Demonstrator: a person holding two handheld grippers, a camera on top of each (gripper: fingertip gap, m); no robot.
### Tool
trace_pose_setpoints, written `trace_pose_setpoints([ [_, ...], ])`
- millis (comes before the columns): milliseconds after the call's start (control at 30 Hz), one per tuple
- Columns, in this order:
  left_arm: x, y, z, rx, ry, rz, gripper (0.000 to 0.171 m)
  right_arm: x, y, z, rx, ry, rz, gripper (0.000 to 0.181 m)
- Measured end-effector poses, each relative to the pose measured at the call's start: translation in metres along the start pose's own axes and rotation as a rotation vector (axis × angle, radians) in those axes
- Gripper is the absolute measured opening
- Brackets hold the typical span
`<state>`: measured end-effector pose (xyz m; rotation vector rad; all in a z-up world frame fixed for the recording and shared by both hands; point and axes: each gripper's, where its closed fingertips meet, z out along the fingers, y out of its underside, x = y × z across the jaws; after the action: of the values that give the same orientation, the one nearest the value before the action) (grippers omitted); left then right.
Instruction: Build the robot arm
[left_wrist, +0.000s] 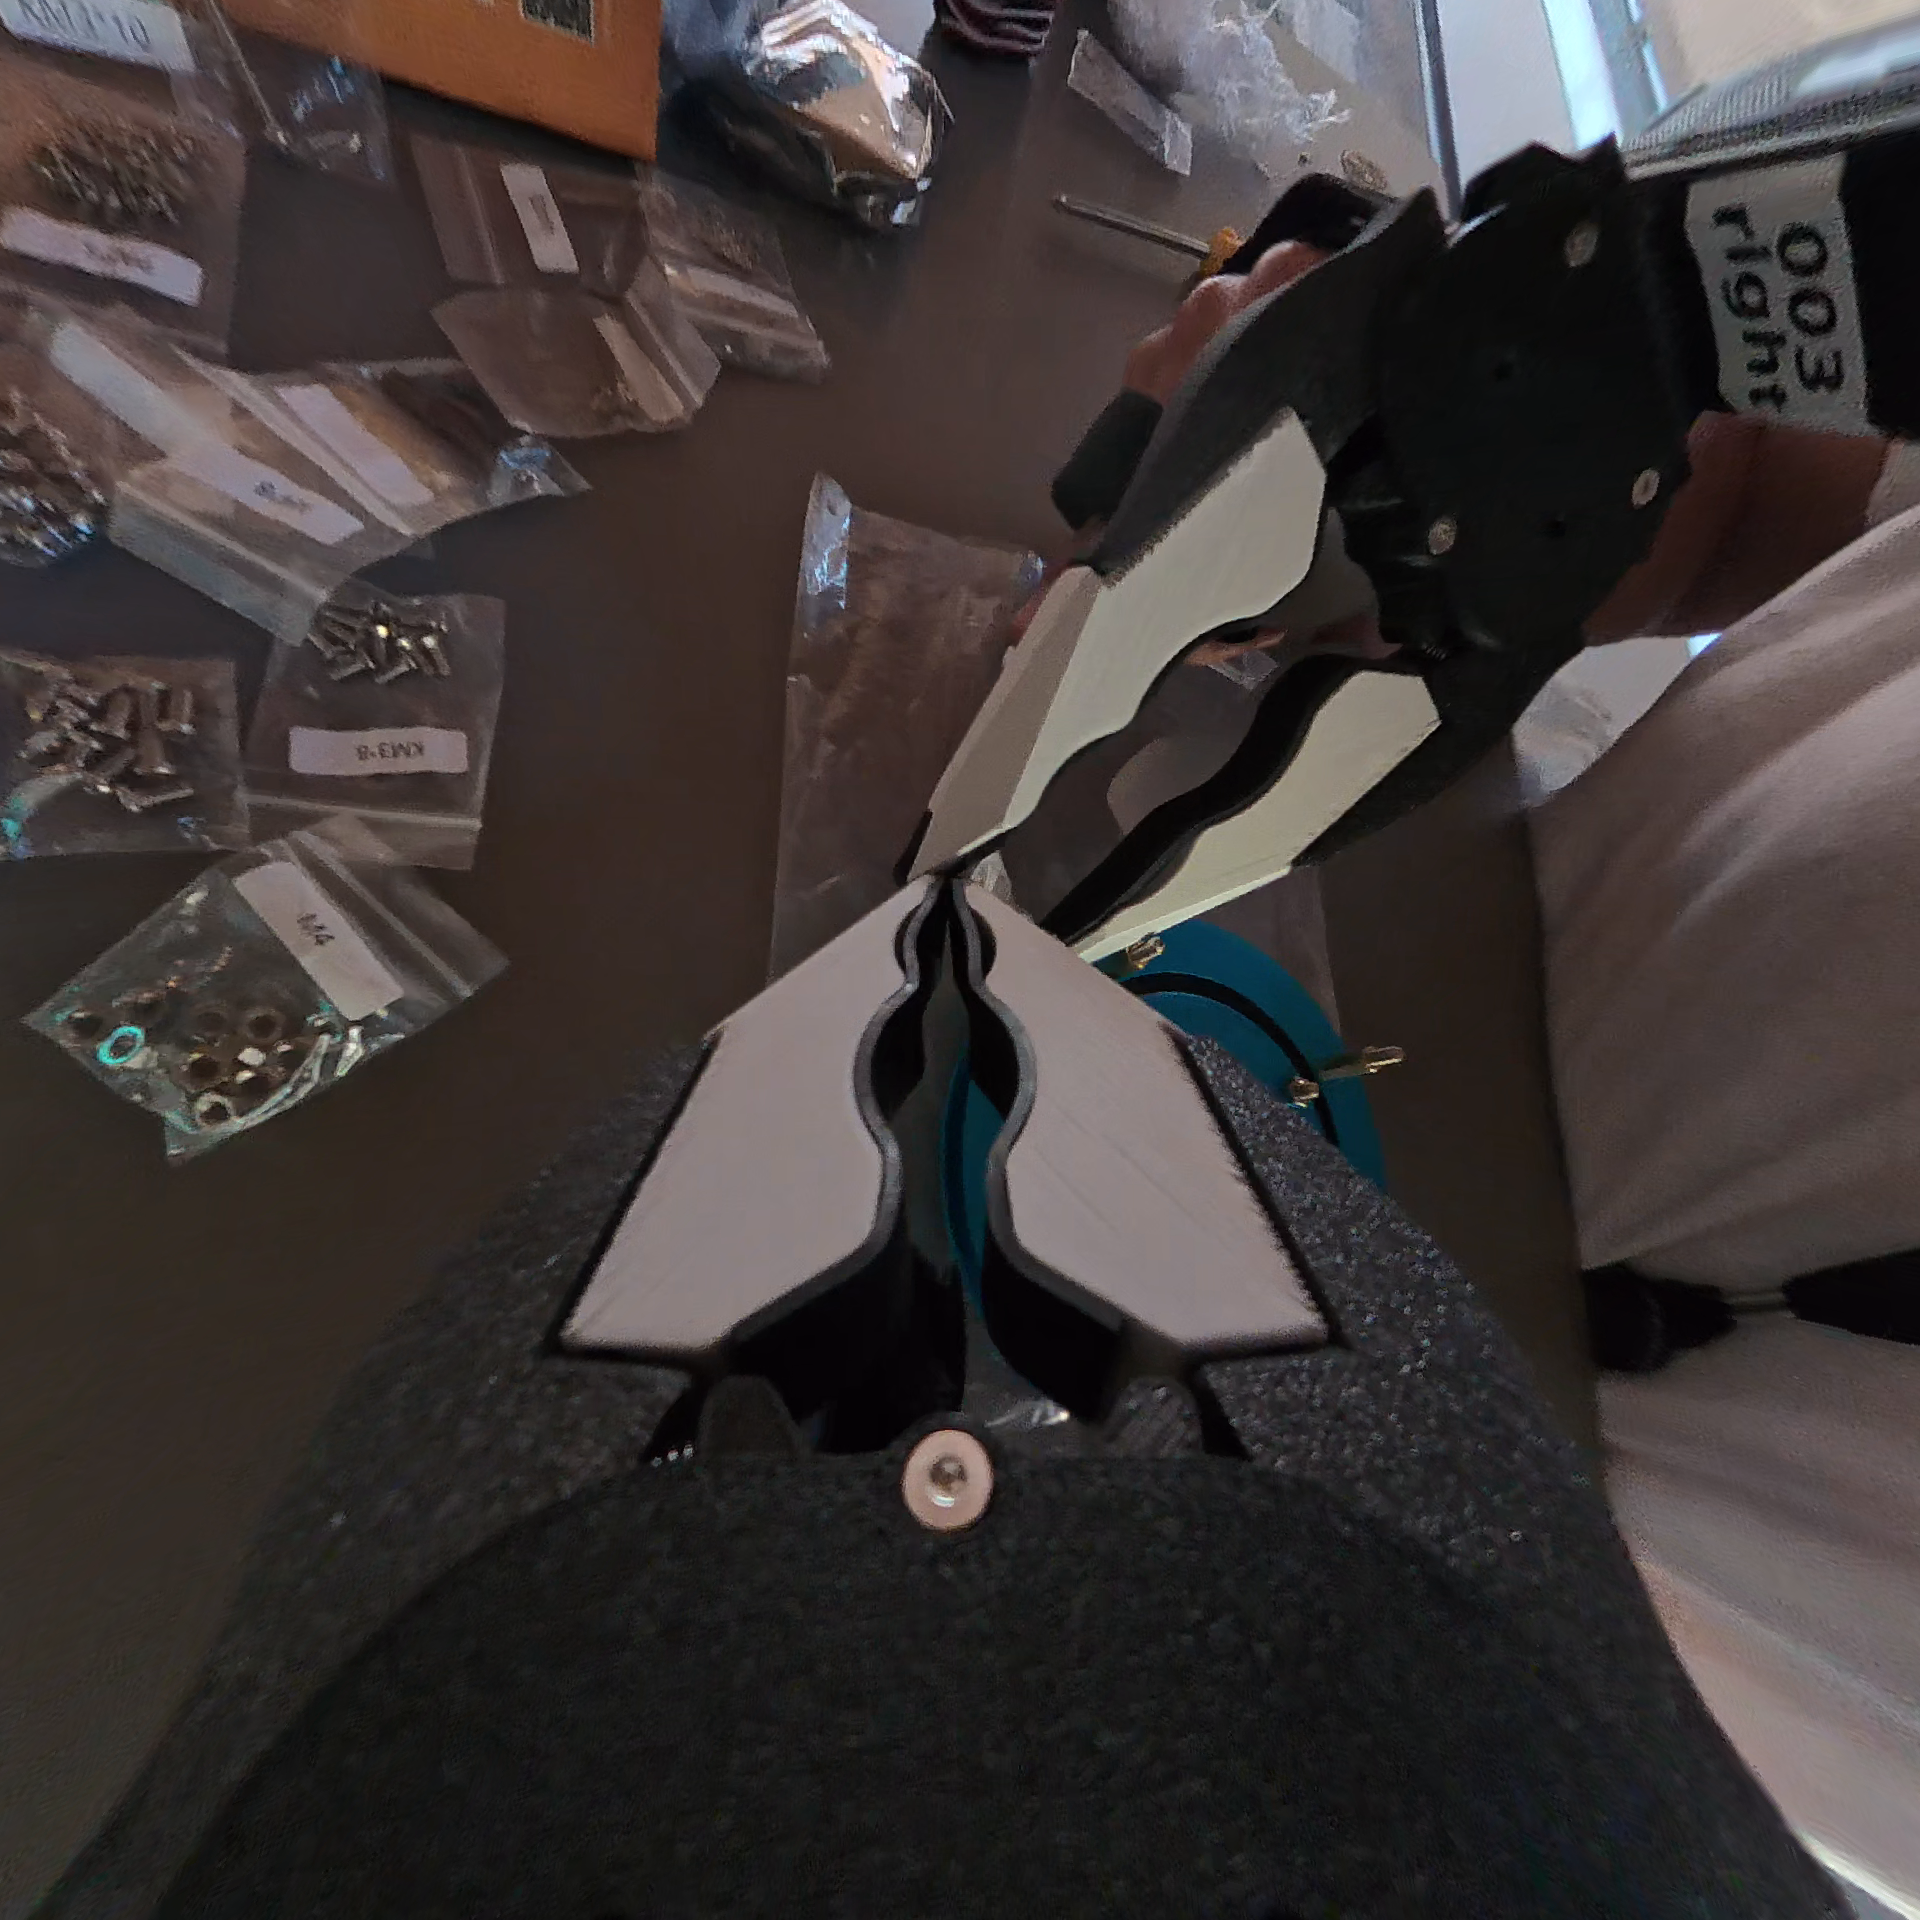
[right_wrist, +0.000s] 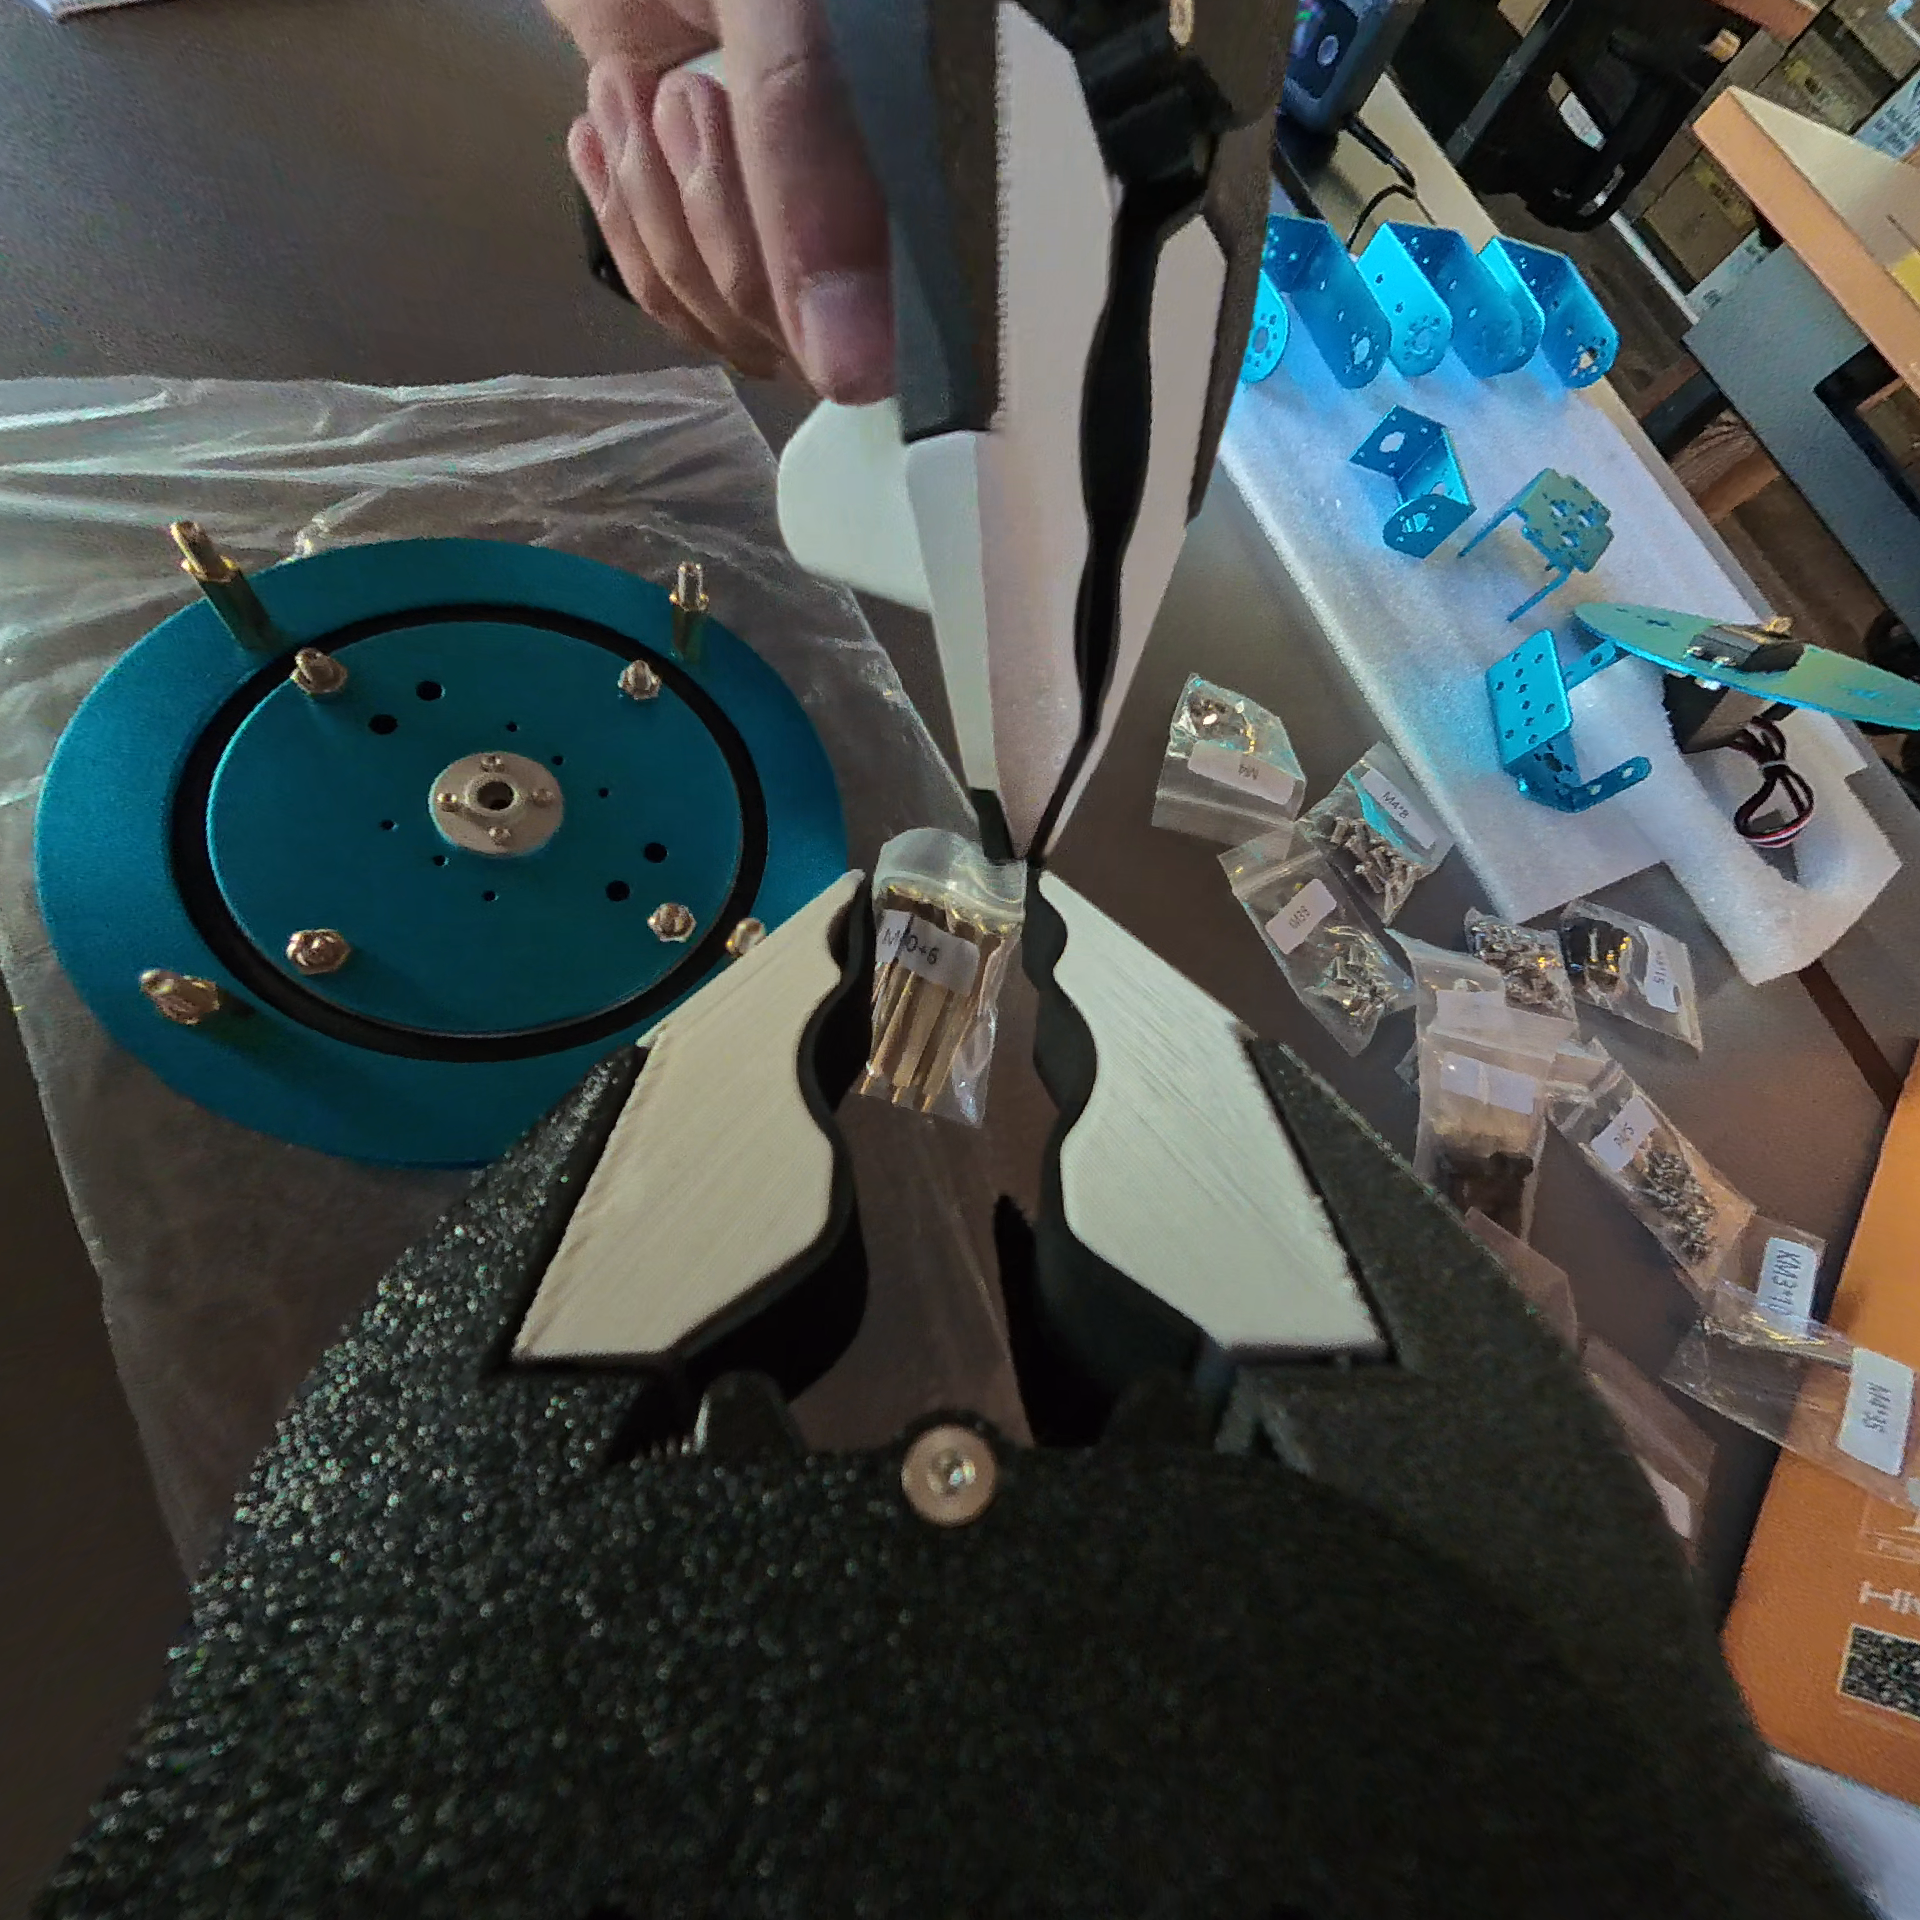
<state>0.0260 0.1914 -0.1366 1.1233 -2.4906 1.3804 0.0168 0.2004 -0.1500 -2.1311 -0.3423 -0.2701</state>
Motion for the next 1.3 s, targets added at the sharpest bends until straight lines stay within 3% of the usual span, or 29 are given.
trace_pose_setpoints([
  [267, 0.003, -0.005, -0.002, 0.006, 0.081, -0.165, 0.0, 0.003, -0.001, -0.005, 0.016, 0.008, -0.005, 0.026],
  [467, 0.008, -0.014, -0.007, 0.055, 0.07, -0.127, 0.007, 0.004, 0.001, -0.005, 0.01, 0.008, -0.003, 0.026],
  [800, 0.011, -0.003, -0.004, -0.029, 0.013, 0.083, 0.008, 0.002, -0.001, -0.005, 0.012, 0.002, -0.003, 0.026],
  [1300, 0.01, -0.01, -0.009, -0.005, 0.01, 0.146, 0.008, 0.003, 0.0, -0.005, 0.009, 0.002, -0.001, 0.026],
])
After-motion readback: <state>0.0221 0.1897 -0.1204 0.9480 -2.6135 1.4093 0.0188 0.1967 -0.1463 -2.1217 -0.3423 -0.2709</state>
